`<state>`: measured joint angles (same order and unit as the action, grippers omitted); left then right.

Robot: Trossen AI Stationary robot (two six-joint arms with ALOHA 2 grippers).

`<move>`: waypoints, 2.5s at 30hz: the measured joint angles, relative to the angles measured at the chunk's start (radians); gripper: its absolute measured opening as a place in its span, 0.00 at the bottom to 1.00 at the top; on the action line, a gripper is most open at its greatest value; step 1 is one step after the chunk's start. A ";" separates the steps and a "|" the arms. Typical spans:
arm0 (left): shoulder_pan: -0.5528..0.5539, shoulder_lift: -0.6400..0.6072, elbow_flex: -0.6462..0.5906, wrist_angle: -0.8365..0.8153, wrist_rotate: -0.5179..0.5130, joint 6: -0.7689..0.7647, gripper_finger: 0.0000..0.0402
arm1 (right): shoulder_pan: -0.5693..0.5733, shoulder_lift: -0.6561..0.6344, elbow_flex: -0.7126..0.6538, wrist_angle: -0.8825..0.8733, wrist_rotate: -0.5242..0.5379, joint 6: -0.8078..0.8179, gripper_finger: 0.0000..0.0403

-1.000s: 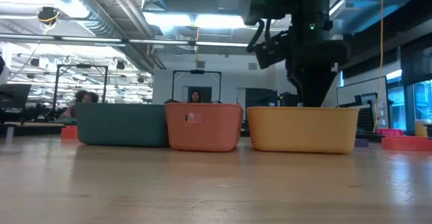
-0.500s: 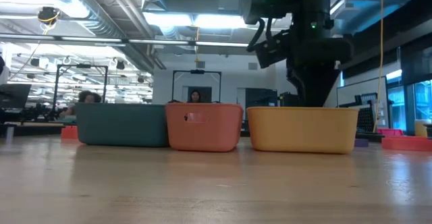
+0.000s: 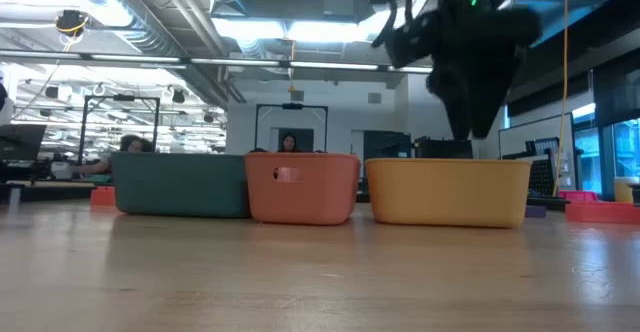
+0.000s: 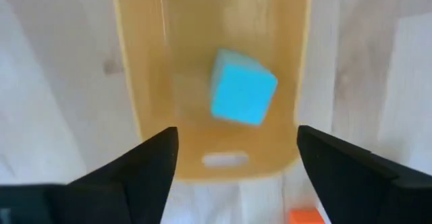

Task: Sort & place blocks by color
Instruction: Put the top light blue square block into the yellow bin

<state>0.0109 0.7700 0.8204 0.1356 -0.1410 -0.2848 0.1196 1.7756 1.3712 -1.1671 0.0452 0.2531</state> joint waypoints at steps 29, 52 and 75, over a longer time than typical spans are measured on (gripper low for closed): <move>0.000 0.000 0.000 -0.127 0.035 -0.001 0.59 | 0.080 -0.755 -0.602 1.359 0.217 0.157 0.78; 0.475 0.166 0.063 -0.785 -0.251 -0.419 0.59 | 0.079 -0.754 -0.602 1.357 0.217 0.190 0.78; 0.640 0.501 -0.271 -0.488 -0.266 -0.797 0.59 | 0.079 -0.754 -0.602 1.357 0.217 0.191 0.78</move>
<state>0.6506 1.2708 0.5494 -0.3526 -0.4072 -1.0814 0.1986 1.0218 0.7689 0.1898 0.2619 0.4438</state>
